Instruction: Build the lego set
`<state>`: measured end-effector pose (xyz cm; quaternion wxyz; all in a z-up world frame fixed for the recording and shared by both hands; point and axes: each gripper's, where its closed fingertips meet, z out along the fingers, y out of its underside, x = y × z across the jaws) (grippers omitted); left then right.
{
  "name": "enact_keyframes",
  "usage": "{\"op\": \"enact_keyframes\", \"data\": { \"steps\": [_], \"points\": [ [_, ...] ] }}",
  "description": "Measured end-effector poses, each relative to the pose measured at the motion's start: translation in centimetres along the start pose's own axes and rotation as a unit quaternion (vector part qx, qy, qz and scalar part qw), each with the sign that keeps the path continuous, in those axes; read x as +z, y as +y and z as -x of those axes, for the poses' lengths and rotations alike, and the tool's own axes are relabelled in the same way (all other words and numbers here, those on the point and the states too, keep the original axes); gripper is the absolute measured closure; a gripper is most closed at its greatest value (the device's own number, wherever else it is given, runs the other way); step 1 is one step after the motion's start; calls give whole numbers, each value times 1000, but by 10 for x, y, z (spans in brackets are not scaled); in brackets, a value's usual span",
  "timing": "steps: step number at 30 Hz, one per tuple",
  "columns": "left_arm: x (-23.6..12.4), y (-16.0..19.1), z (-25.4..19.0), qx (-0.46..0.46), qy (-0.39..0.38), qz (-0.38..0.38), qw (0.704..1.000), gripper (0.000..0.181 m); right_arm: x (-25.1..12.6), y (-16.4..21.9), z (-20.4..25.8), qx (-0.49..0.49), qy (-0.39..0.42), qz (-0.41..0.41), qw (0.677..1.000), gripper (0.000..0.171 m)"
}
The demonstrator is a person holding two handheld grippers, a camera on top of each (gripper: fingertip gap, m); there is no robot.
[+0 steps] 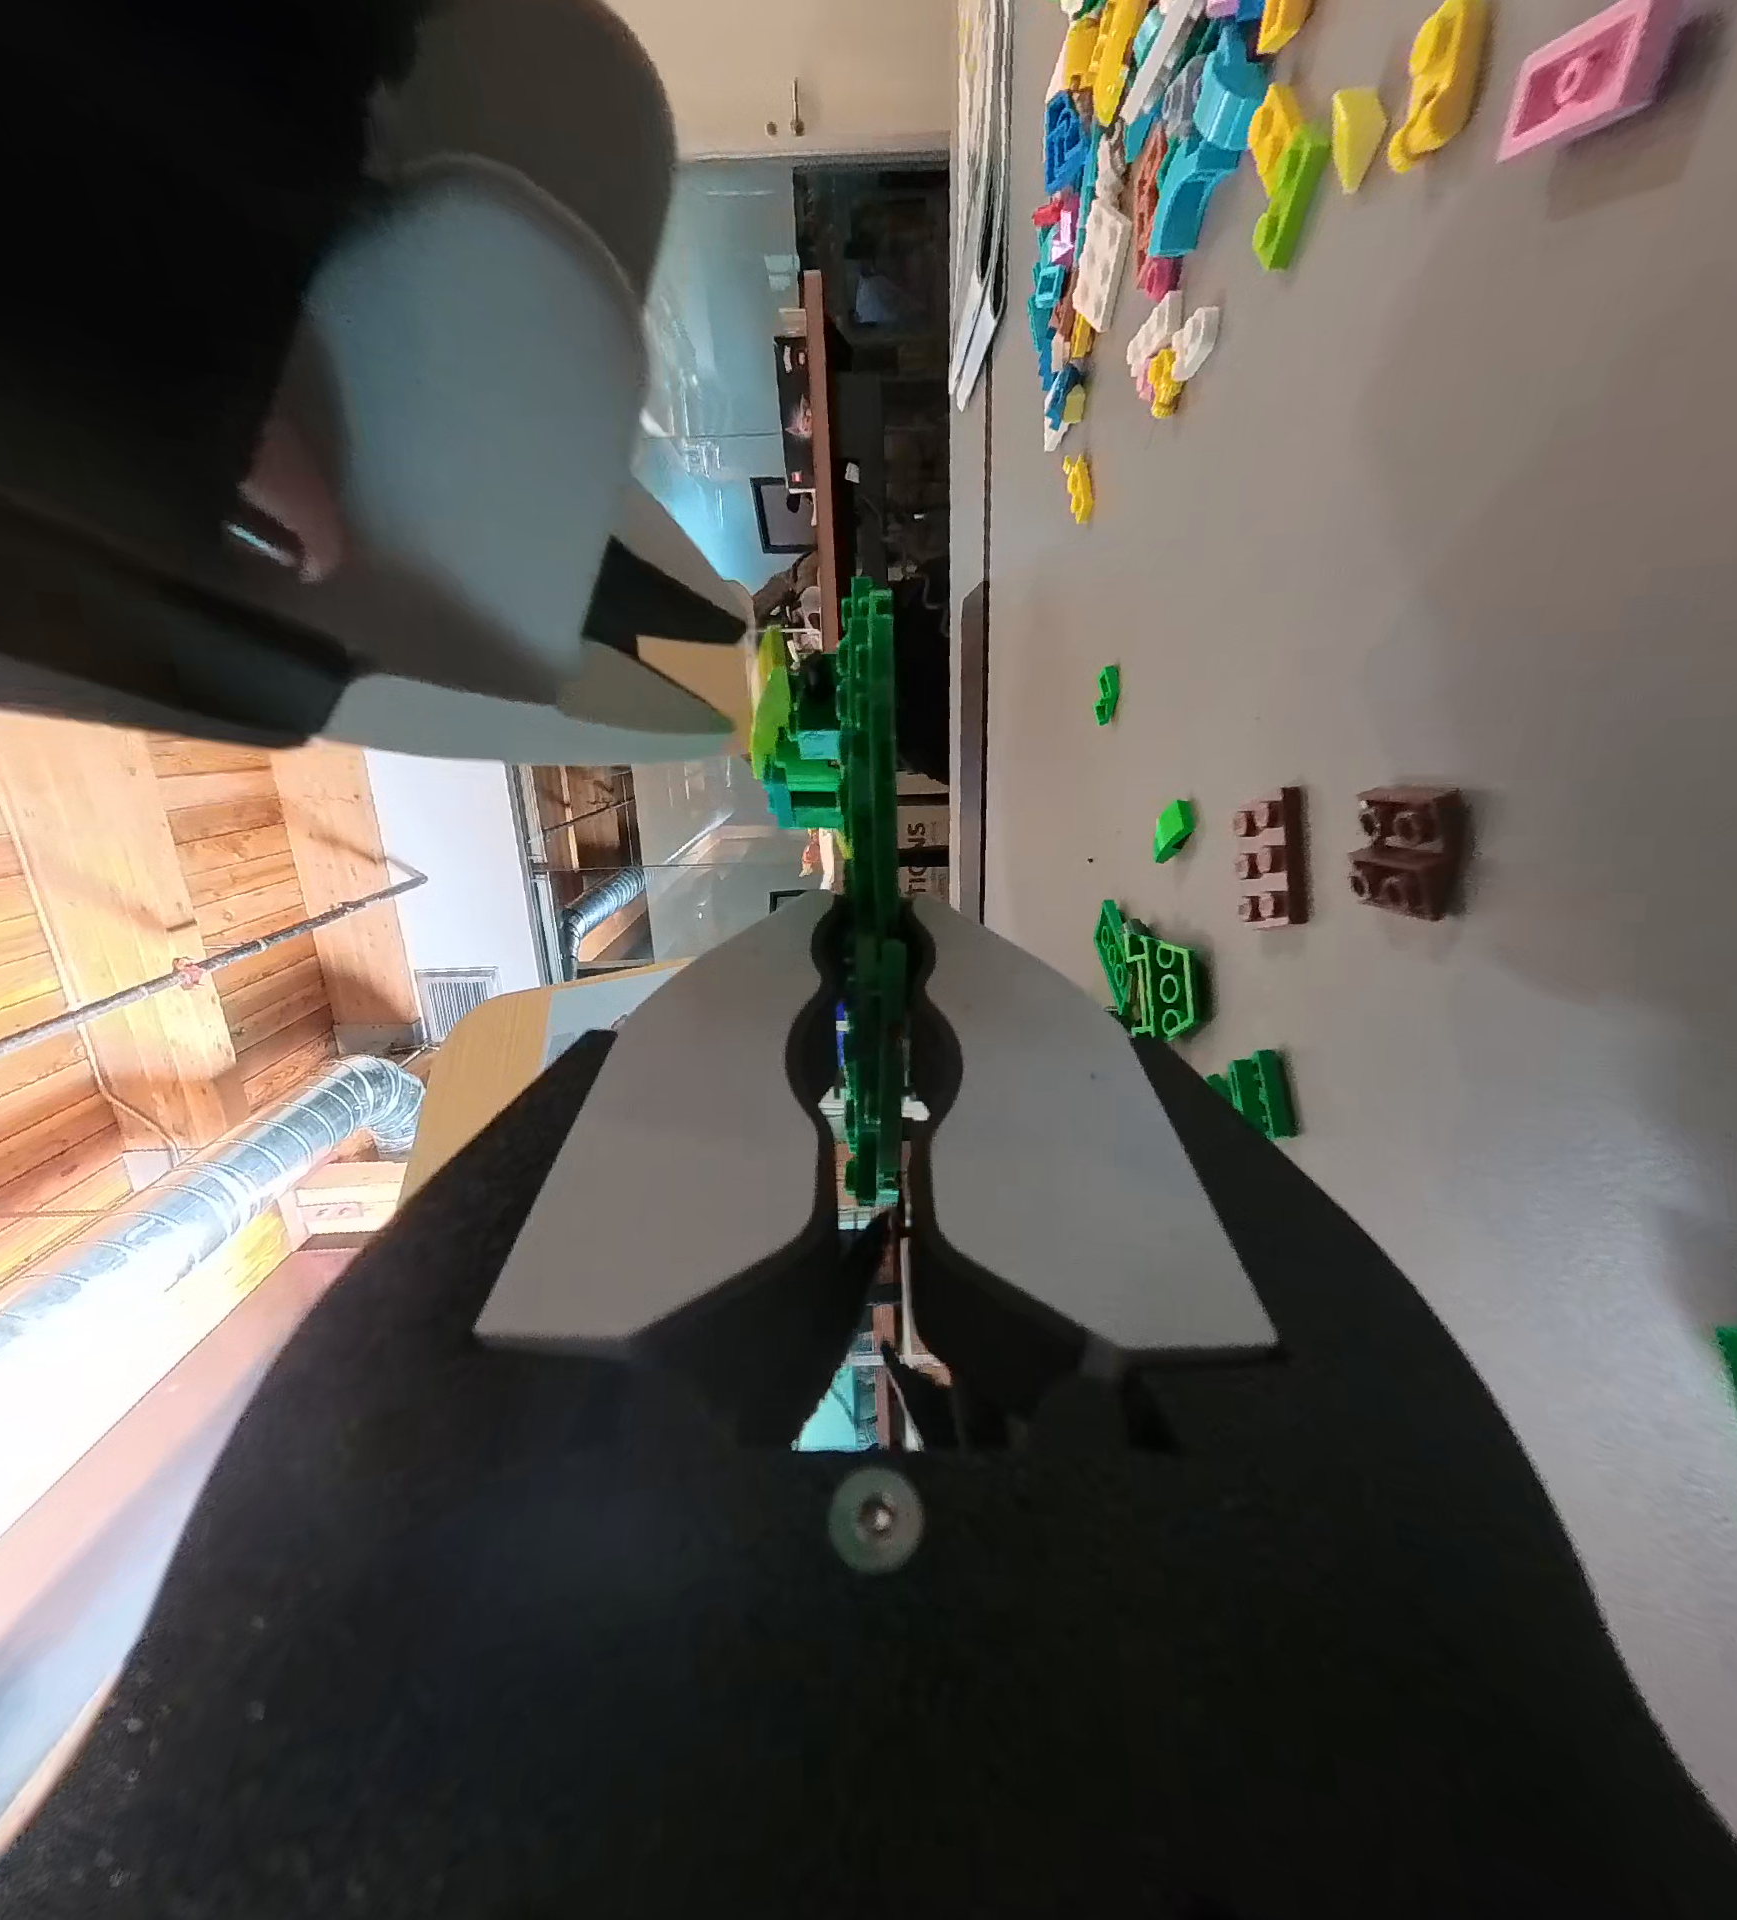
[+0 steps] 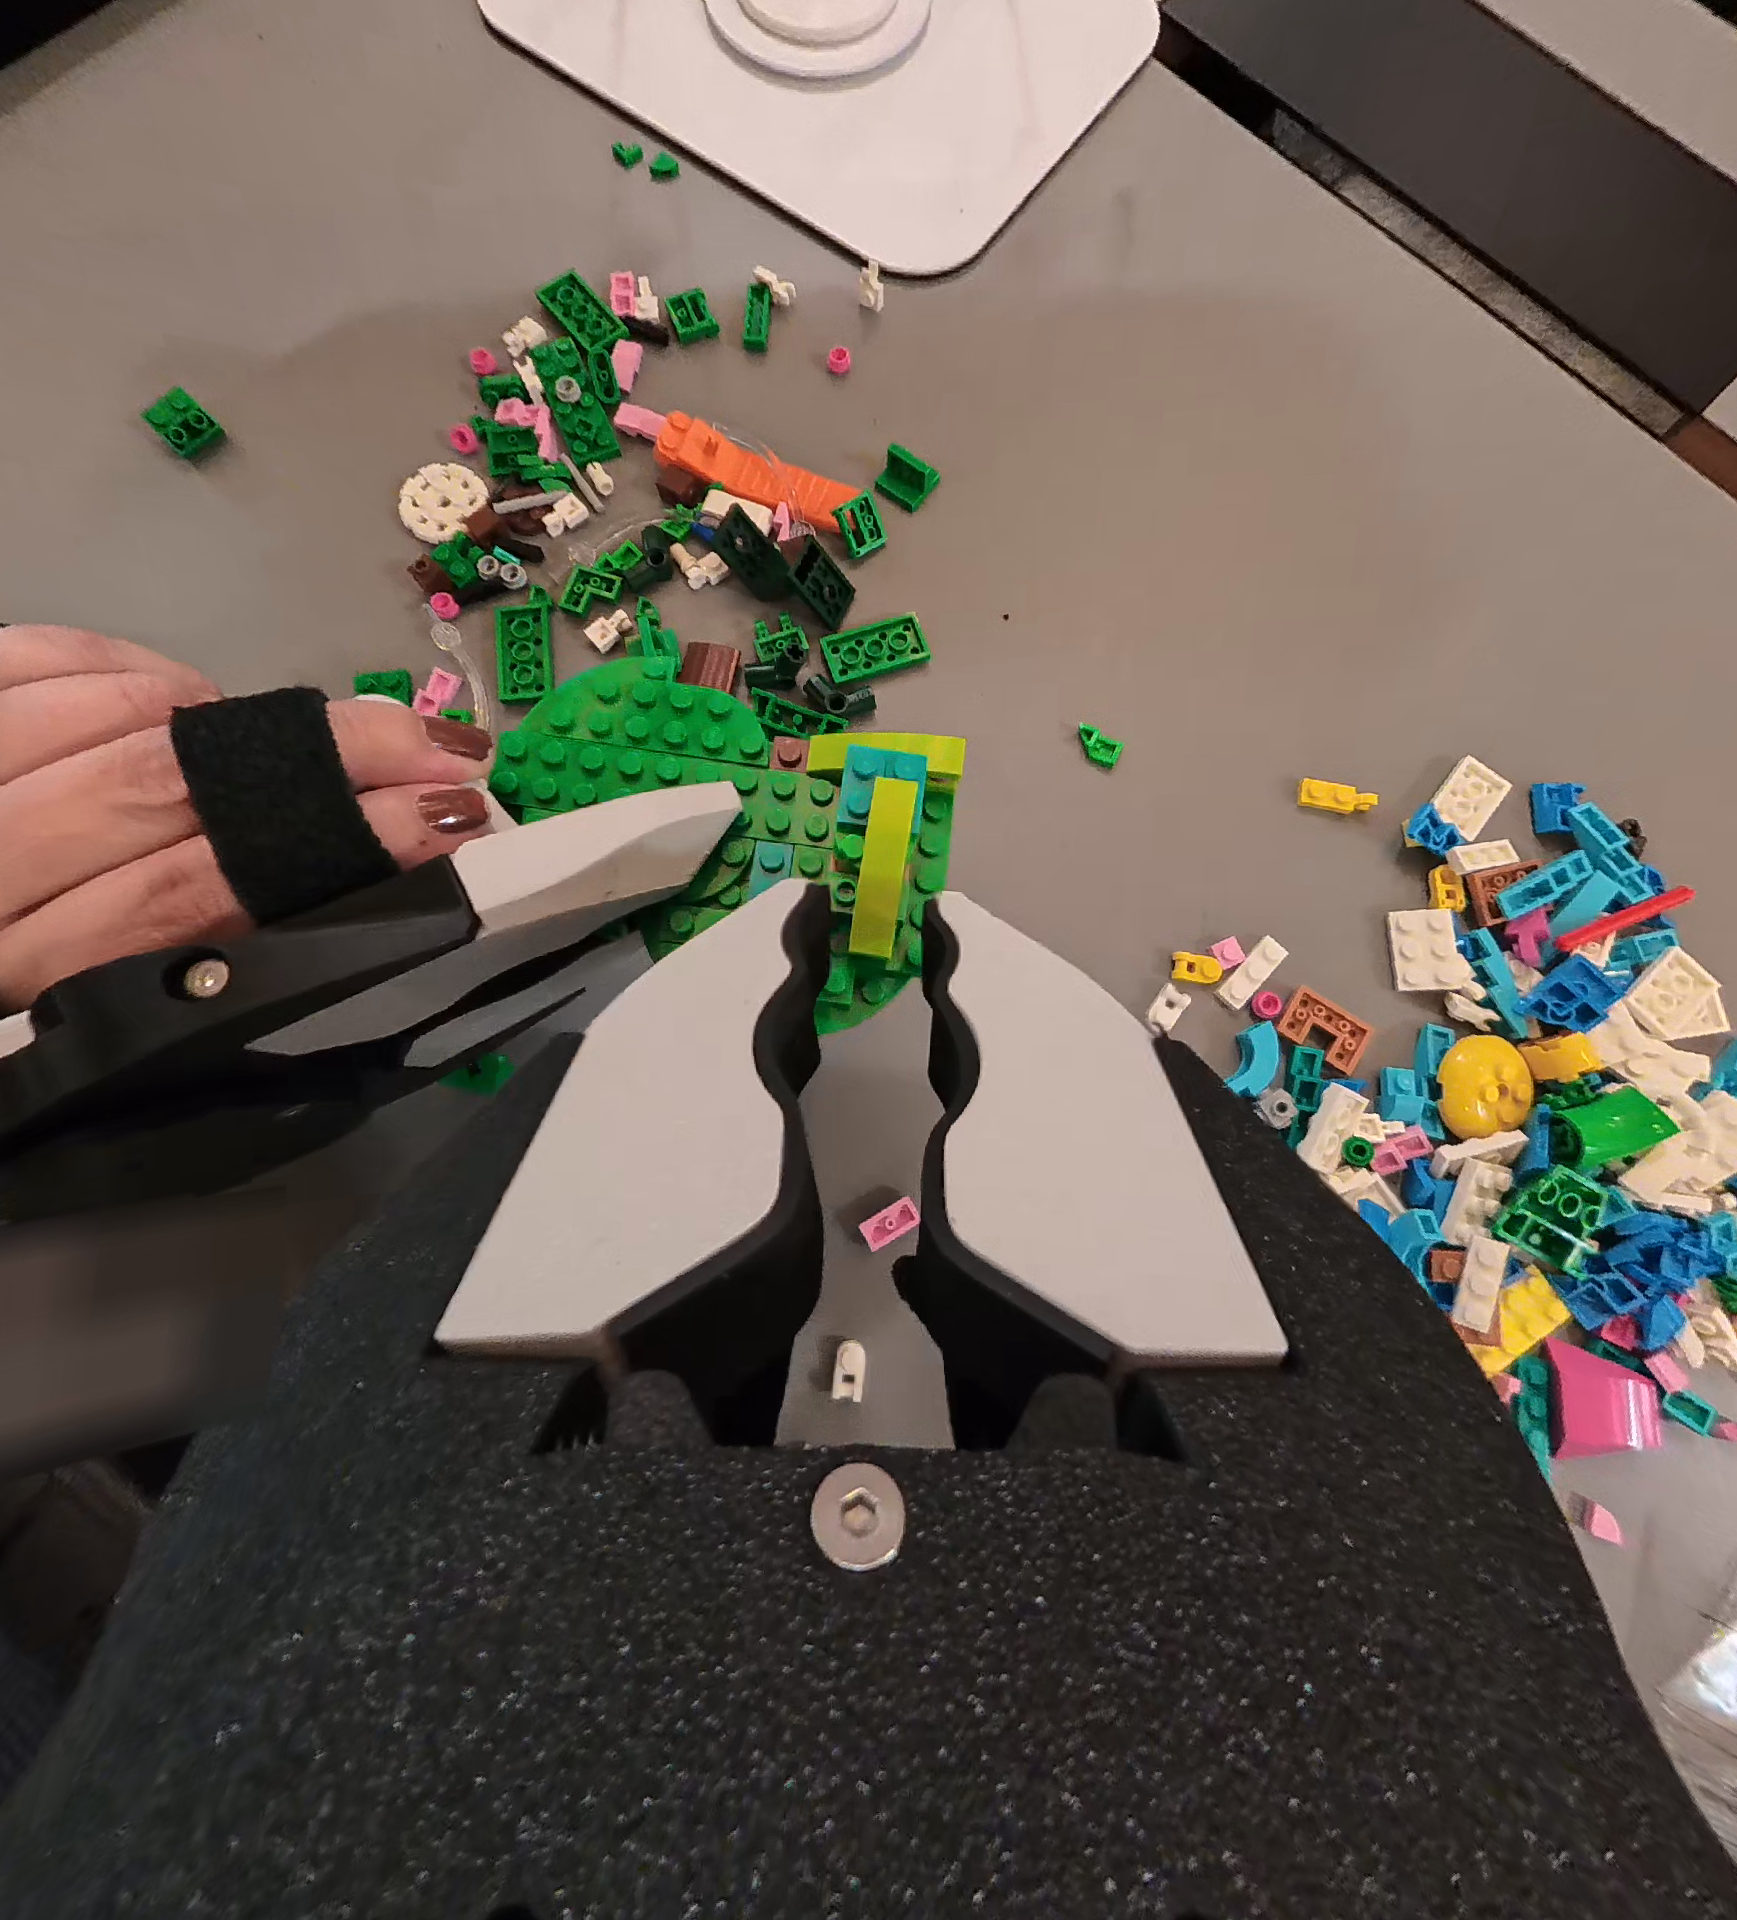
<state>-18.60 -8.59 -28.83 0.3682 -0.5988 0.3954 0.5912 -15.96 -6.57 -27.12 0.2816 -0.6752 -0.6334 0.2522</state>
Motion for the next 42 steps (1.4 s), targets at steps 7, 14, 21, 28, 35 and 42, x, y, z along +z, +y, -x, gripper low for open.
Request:
{"op": "enact_keyframes", "data": {
  "steps": [7,14,21,28,35,42],
  "points": [
    [-5,0,8,-44,0,-30,999,174,-50,-22,-2,-150,2,-161,976,132],
    [-11,-12,6,-61,17,-69,996,174,-35,18,-11,-524,172,-198,810,105],
    [-13,-21,-2,-49,35,-89,994,174,-9,19,-2,-618,228,-208,723,100],
    [-15,-24,-4,-52,42,-98,993,174,6,23,1,-648,239,-208,692,114],
    [-21,-31,-2,-41,33,-120,991,174,-1,20,4,-629,241,-237,700,143],
    [-26,-35,0,-44,32,-134,990,173,-3,22,4,-621,243,-243,704,143]
  ]
}}
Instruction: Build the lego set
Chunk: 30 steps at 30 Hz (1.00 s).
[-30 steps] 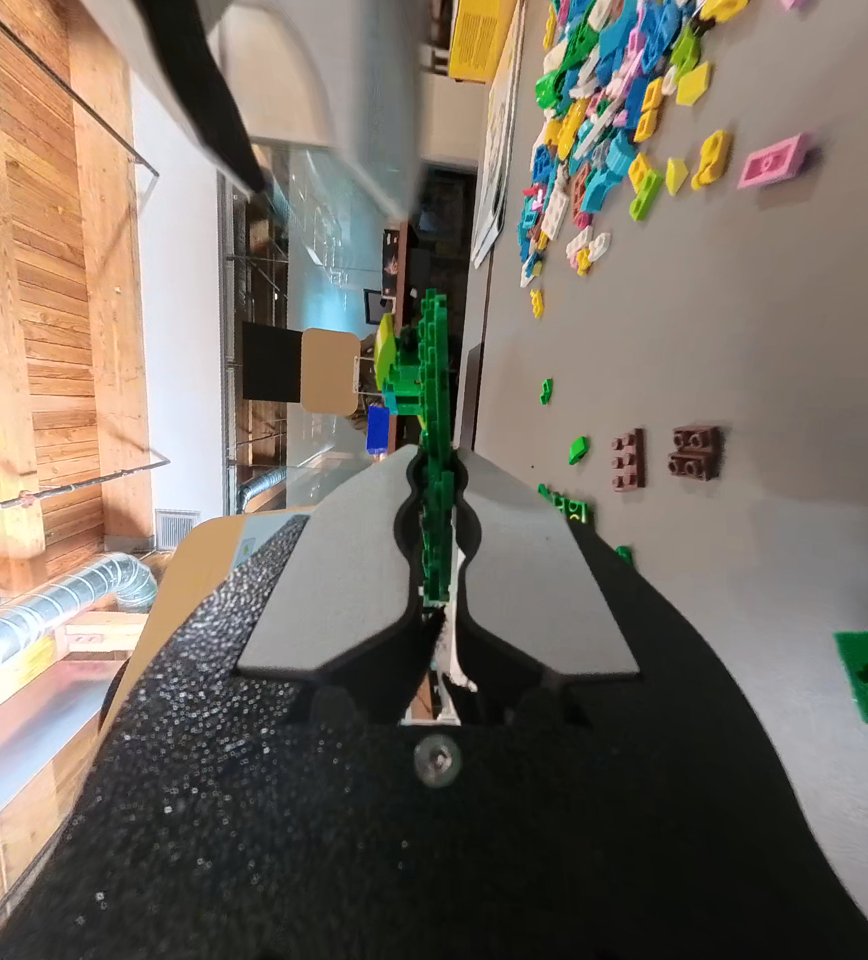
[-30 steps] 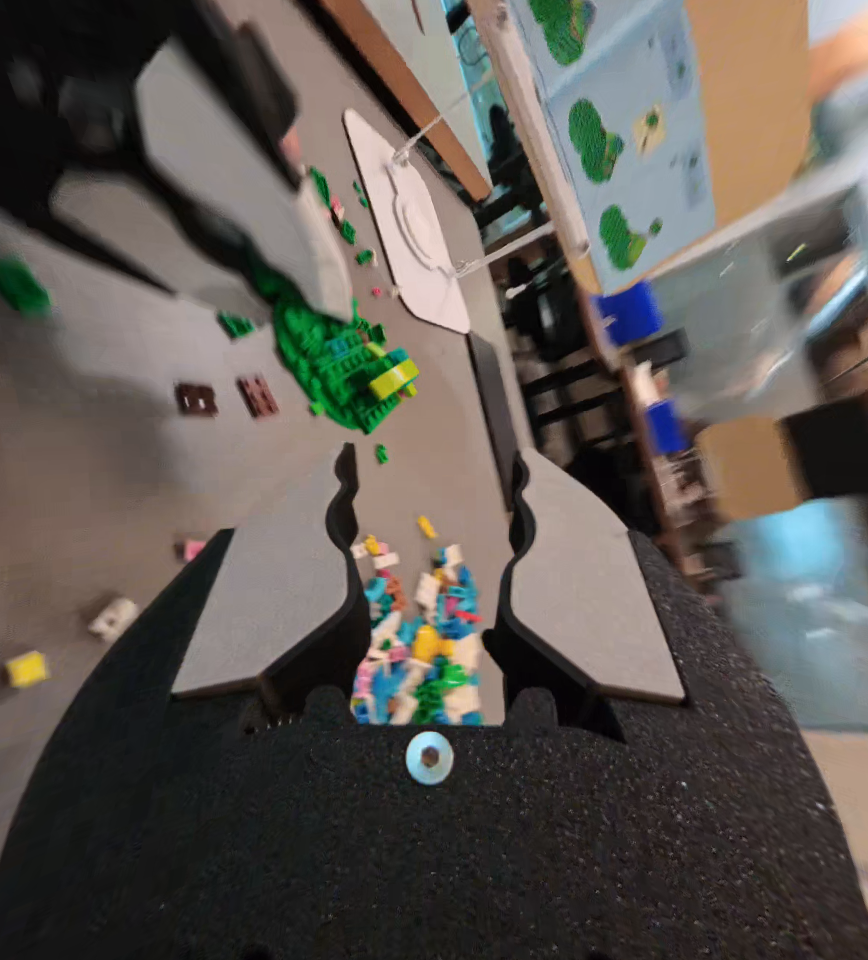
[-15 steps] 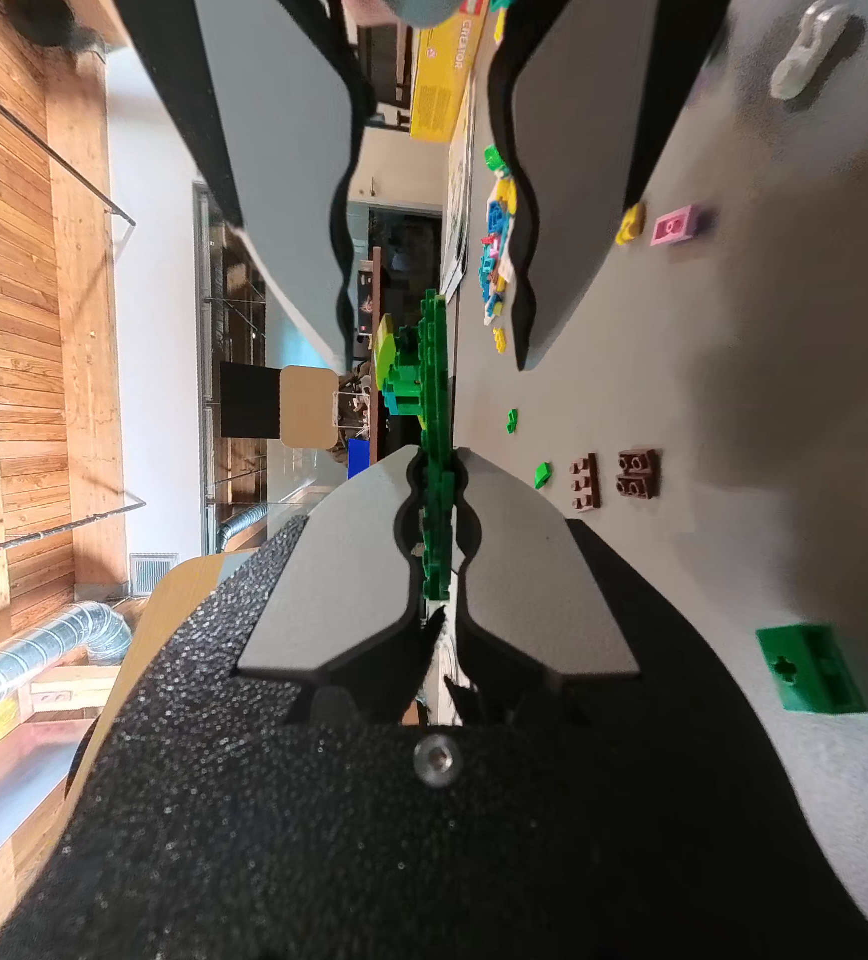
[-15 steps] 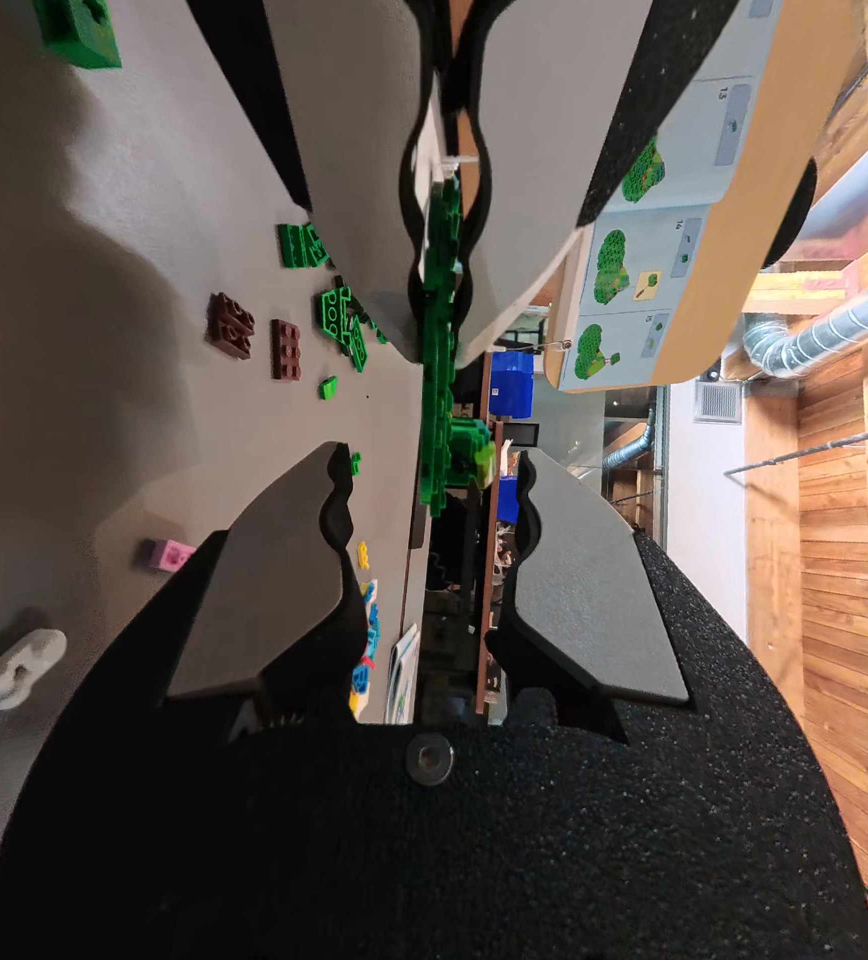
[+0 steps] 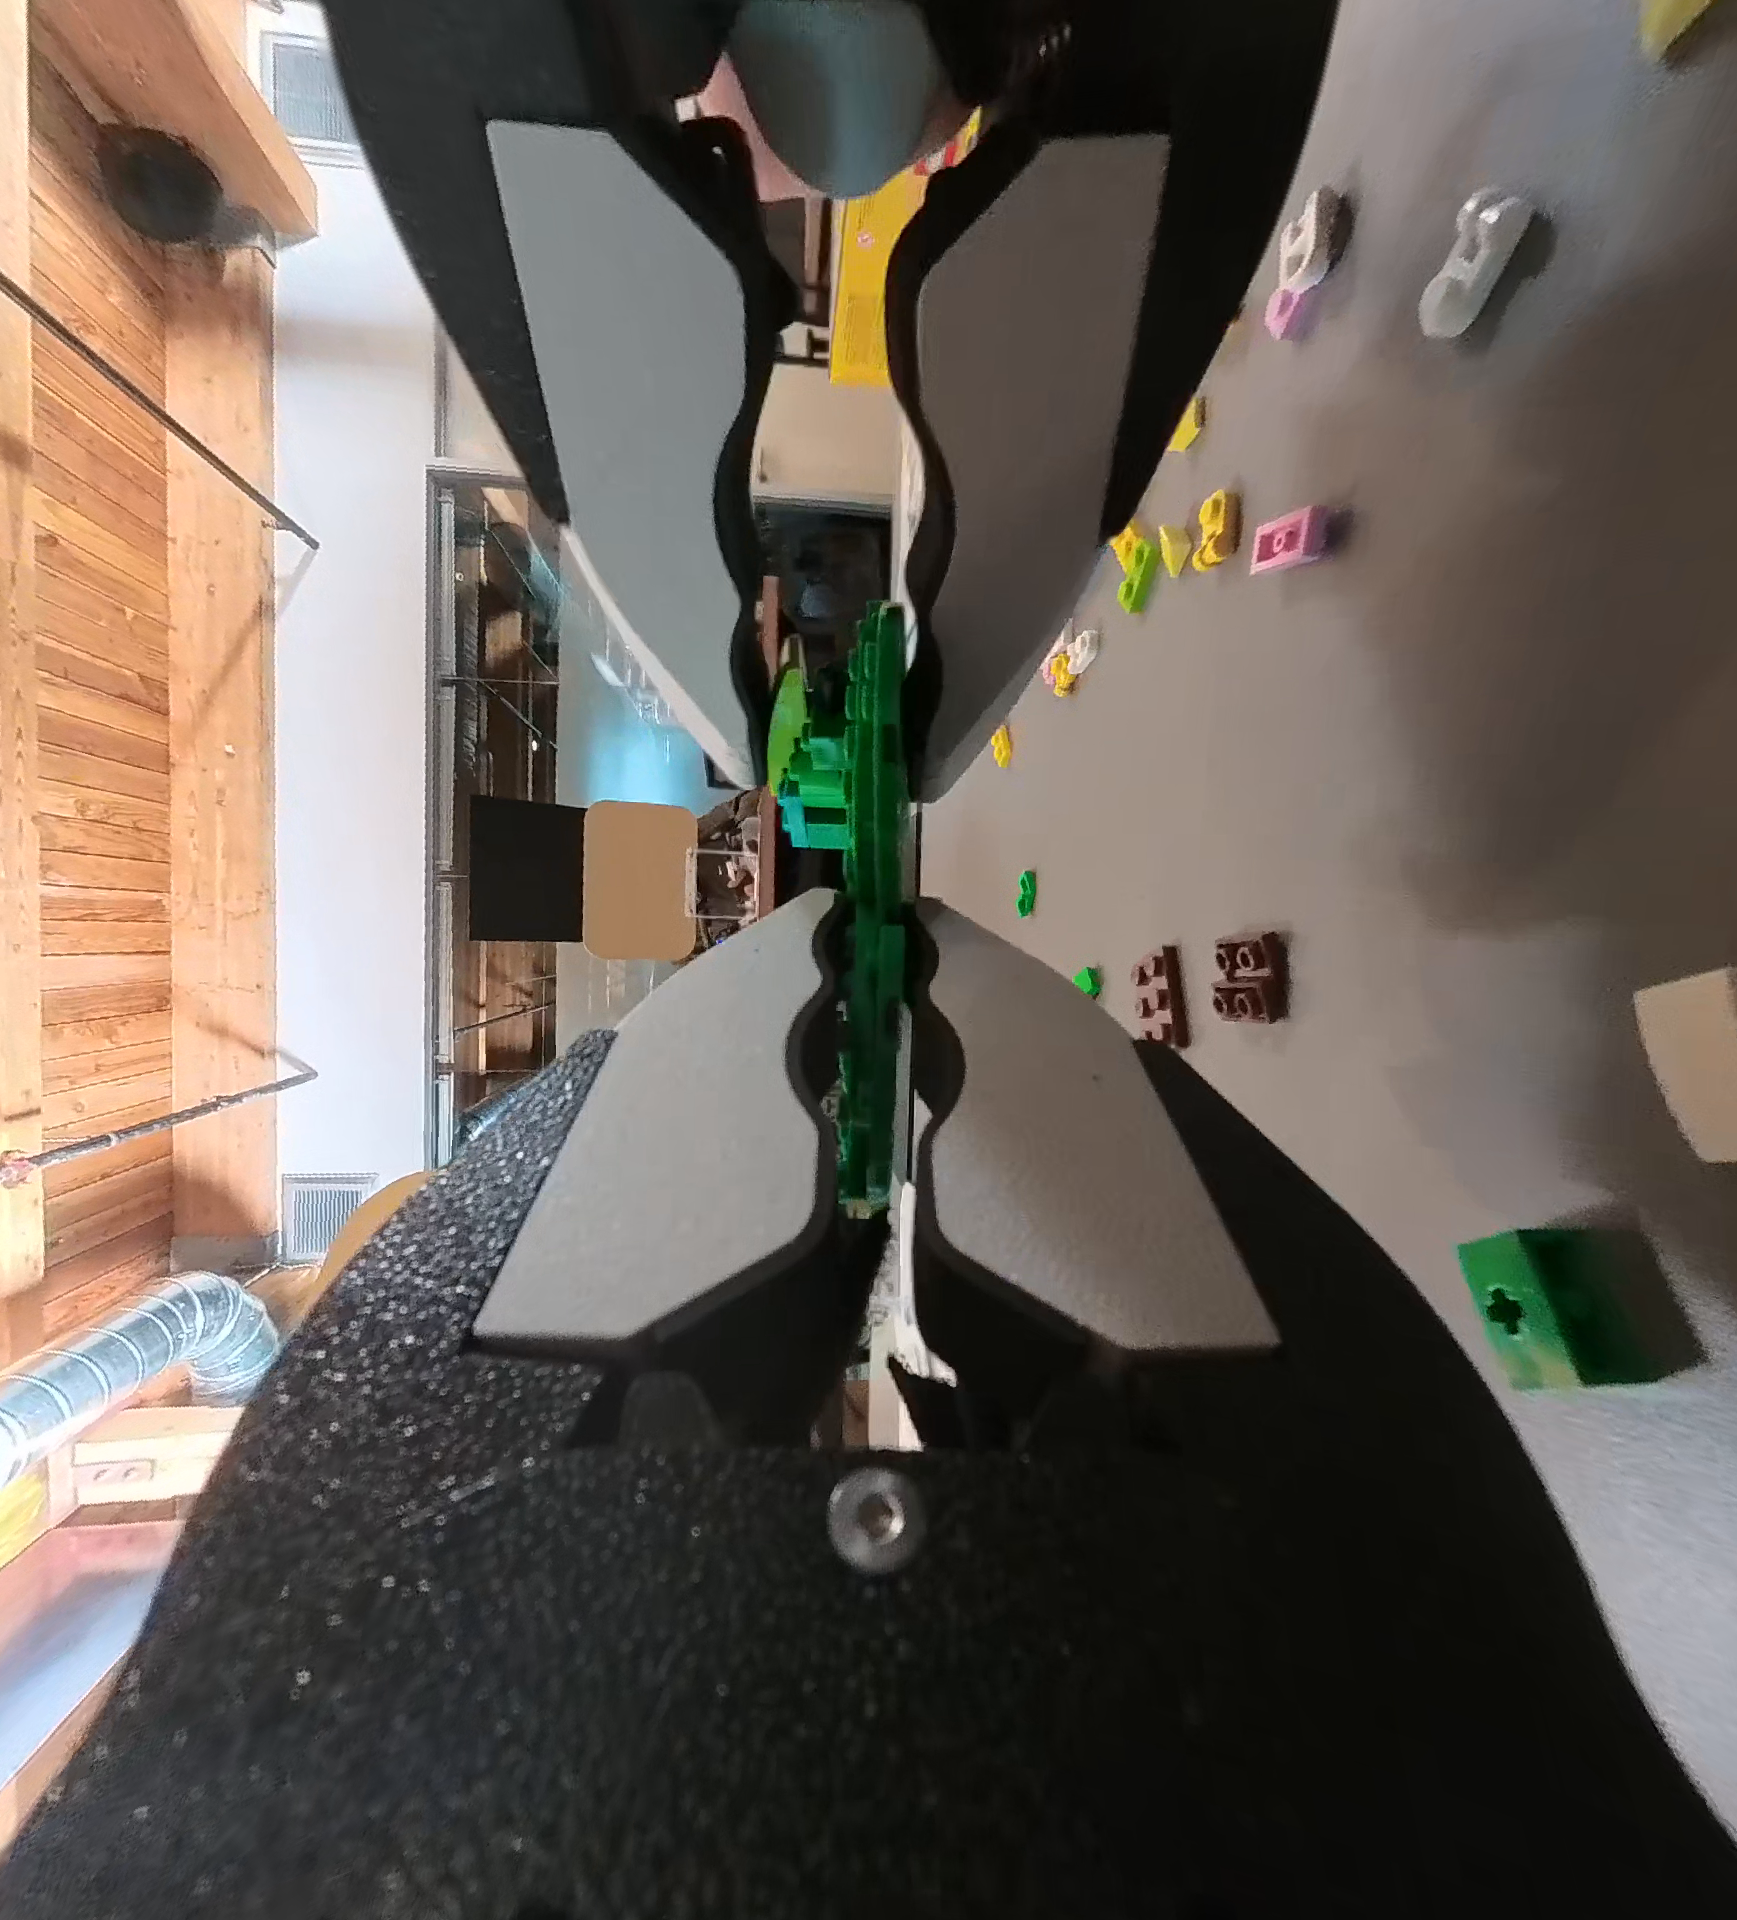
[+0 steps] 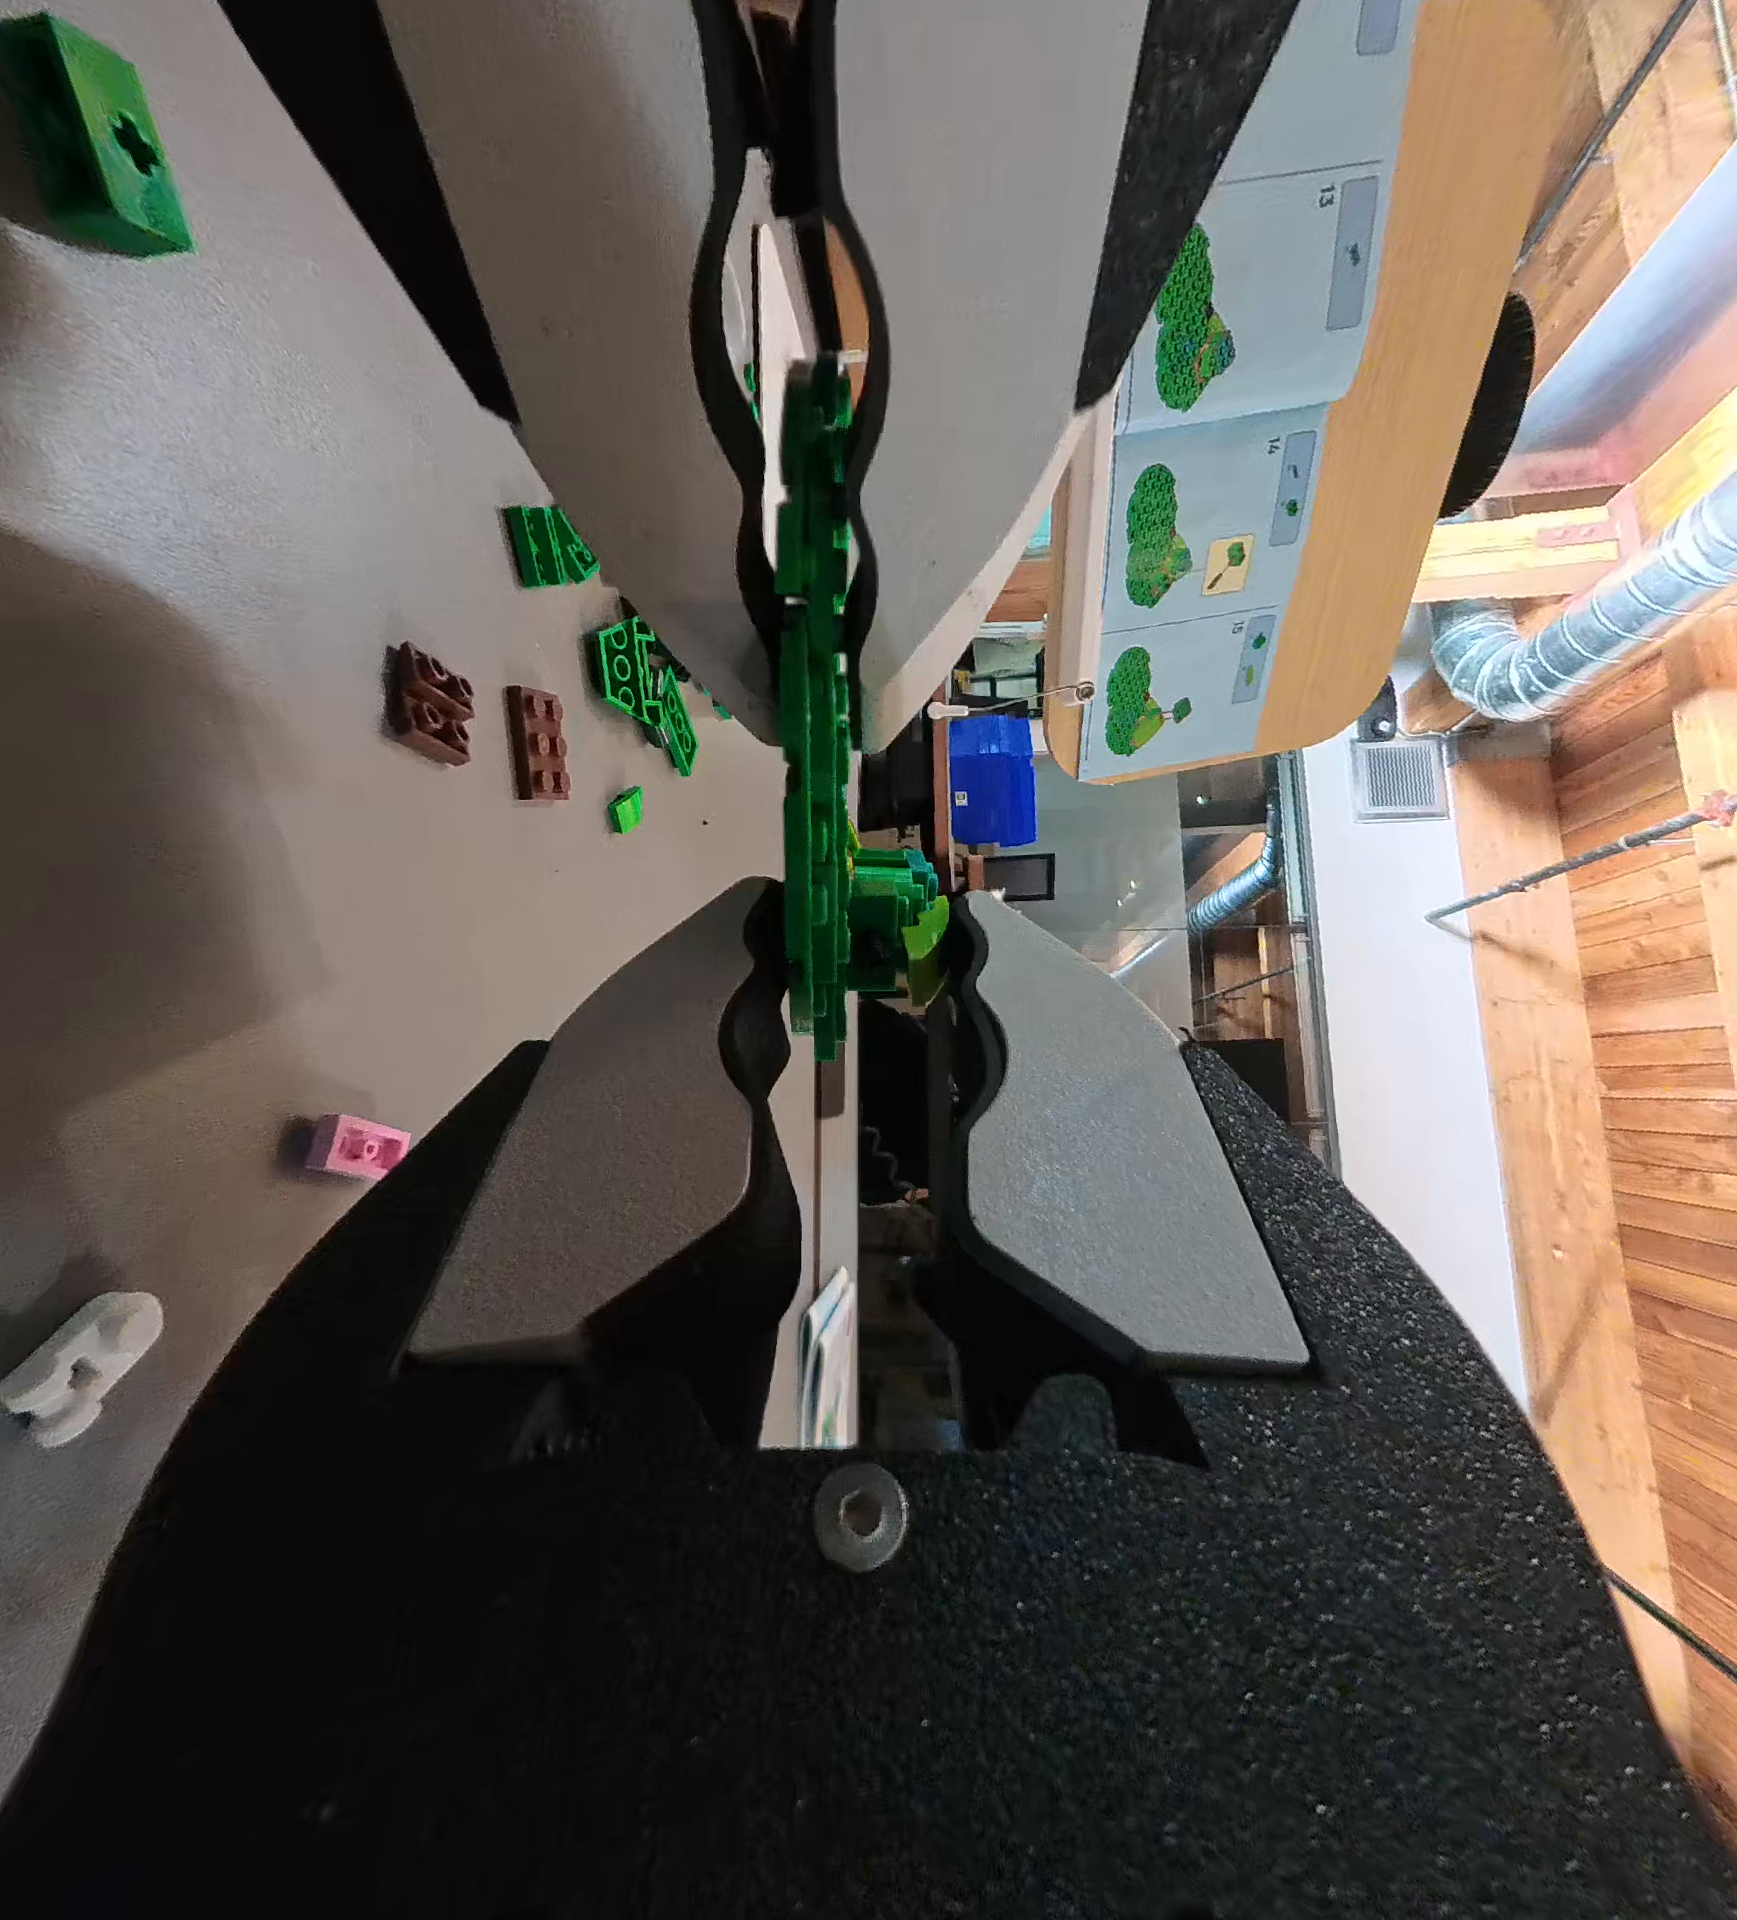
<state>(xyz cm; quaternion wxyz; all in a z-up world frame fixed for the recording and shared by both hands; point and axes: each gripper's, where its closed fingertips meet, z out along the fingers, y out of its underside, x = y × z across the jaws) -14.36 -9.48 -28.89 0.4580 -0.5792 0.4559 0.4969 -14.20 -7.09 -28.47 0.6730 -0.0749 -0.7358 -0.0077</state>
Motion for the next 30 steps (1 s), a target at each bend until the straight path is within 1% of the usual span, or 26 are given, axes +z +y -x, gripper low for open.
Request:
{"op": "enact_keyframes", "data": {
  "steps": [11,15,18,21,25,30],
  "points": [
    [1,-2,-8,-11,28,-5,1000,173,-2,2,11,3,-34,-13,999,144],
    [2,-1,-7,-35,31,-7,999,174,-3,0,6,57,-33,-28,997,143],
    [2,0,-5,-39,28,-7,999,174,-4,-2,1,86,-25,-38,995,138],
    [1,-2,-5,-36,26,-12,999,174,-3,-1,2,83,-25,-35,996,138],
    [-1,-5,-4,-23,21,-21,999,174,-3,0,4,75,-30,-29,996,141],
    [-1,-6,-8,-22,31,-23,999,173,-3,1,8,59,-47,-27,997,142]
  ]
}}
